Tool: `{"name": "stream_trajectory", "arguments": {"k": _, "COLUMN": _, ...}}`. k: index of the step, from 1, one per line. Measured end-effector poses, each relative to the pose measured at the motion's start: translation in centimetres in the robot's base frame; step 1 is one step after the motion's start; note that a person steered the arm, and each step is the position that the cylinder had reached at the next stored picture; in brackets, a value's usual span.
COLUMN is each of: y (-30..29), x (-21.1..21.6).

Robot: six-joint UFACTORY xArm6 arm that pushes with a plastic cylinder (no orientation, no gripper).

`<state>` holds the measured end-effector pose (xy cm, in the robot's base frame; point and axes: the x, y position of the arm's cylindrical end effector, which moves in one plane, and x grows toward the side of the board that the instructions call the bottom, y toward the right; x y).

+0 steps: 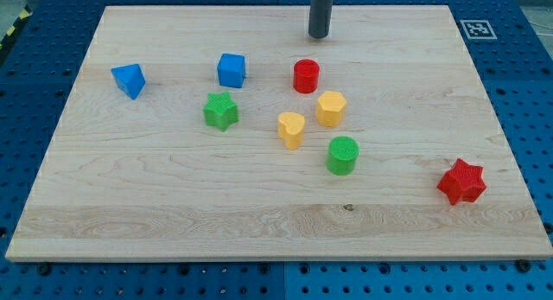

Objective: Move your arm to the top centre of the board

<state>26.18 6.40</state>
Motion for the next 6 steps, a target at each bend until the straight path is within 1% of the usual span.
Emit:
{"name": "stream_trajectory", "arguments": {"k": 1, "y": 0.0, "x": 0.0}}
{"name": "stream_trajectory", "arguments": {"k": 4, "y": 0.0, "x": -2.0}}
{"name": "stream_trajectory", "arguments": {"k": 5, "y": 0.0, "x": -3.9}}
{"name": "stream_trajectory", "arguments": {"k": 6, "y": -0.1, "x": -6.9}}
